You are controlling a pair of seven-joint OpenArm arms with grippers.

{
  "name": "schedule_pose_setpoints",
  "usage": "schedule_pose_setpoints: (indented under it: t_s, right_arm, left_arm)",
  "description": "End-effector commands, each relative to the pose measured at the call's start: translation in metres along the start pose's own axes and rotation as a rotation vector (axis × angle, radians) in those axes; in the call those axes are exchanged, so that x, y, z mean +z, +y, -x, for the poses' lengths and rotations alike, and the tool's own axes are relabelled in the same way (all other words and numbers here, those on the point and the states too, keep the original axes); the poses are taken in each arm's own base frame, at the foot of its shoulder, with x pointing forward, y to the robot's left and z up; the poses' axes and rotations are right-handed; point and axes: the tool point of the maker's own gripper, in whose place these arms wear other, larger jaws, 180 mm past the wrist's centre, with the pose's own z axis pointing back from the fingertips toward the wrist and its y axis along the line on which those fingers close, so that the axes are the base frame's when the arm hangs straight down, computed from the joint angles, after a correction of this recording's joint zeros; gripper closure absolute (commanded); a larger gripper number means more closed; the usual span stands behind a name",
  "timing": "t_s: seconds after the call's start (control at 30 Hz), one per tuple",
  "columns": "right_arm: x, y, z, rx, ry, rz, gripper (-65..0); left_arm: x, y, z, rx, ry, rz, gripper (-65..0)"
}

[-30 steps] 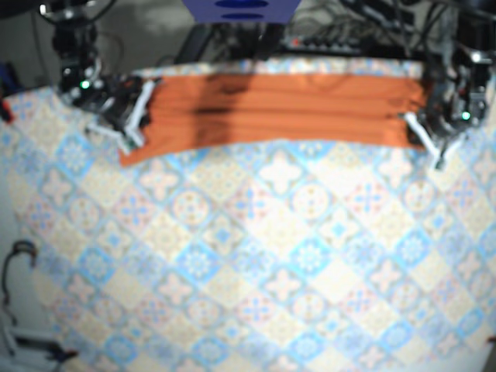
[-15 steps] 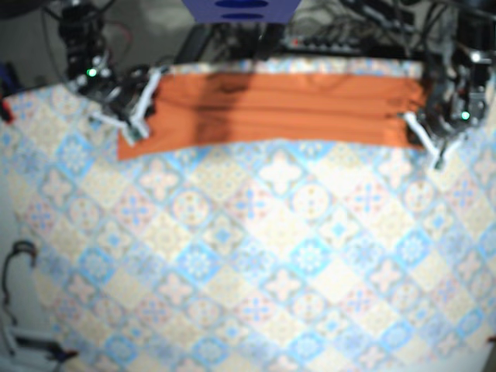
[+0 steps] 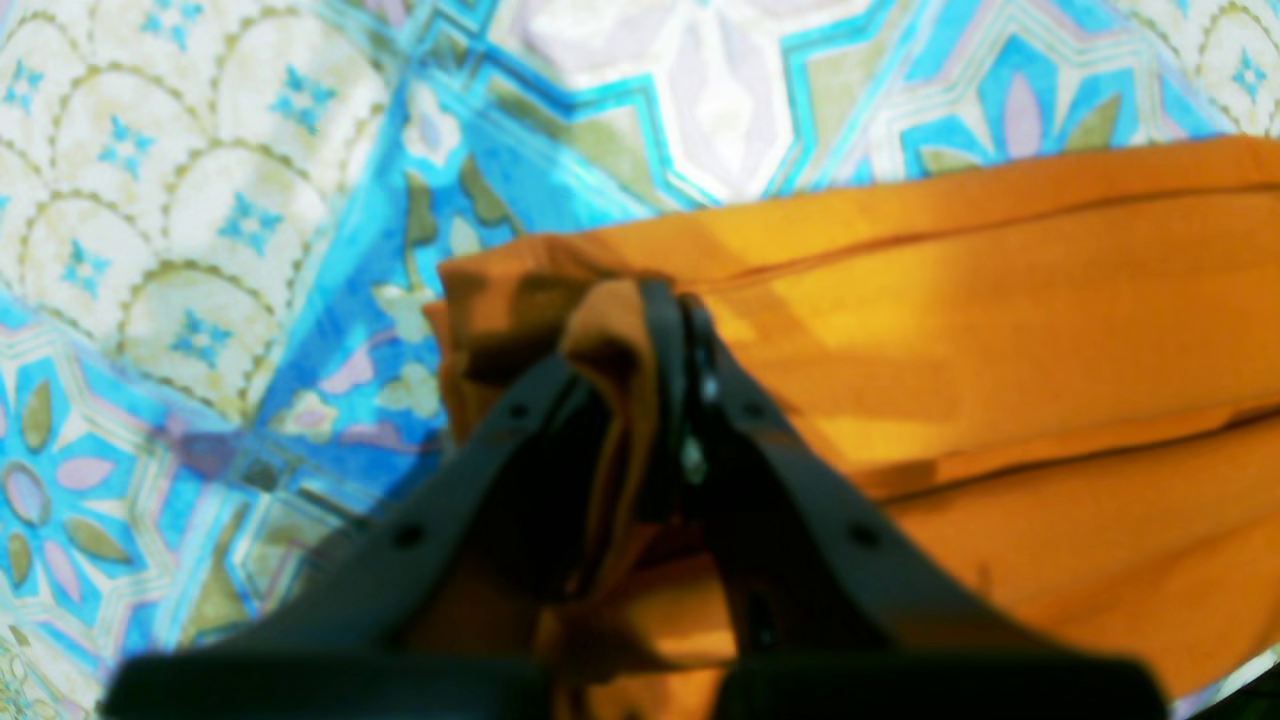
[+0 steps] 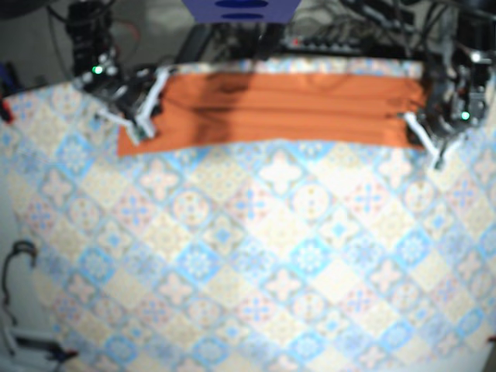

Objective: Fold the T-shirt properly
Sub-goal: 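Hold the folded shirt and lower both grippers toward the table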

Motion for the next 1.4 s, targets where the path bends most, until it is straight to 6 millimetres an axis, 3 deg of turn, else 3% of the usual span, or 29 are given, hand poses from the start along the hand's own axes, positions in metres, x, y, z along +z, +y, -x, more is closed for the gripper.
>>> schedule_pose_setpoints:
  t_s: [0.0, 0.47, 0.57, 0.9, 1.17, 1.37]
  right_arm:
    - [0.003, -0.002, -0.008, 0.008, -0.03, 0.003, 0.0]
    - [-0.015, -0.009, 0.018, -0.038, 0.045, -0.005, 0.0]
    - [-0.015, -0.009, 0.018, -0.039, 0.044, -0.006, -1.0]
    - [-0.018, -0.009, 0.018, -0.048, 0.027, -0.008, -13.0]
    - [-0.018, -0.009, 0.017, -0.048, 0.021, -0.007, -13.2]
    - [-0.018, -0.009, 0.017, -0.048, 0.021, -0.007, -13.2]
  left_arm:
    - [0.006, 0.01, -0.008, -0.017, -0.016, -0.021, 0.0]
    - [0.006, 0.007, 0.003, -0.012, 0.003, -0.014, 0.0]
    - [0.006, 0.007, 0.003, -0.012, 0.003, -0.014, 0.0]
    - [0.006, 0.007, 0.011, -0.01, 0.019, -0.013, 0.0]
    - [0.008, 0.006, 0.027, -0.006, 0.053, -0.014, 0.0]
    - [0.009, 0.007, 0.028, -0.006, 0.055, -0.018, 0.0]
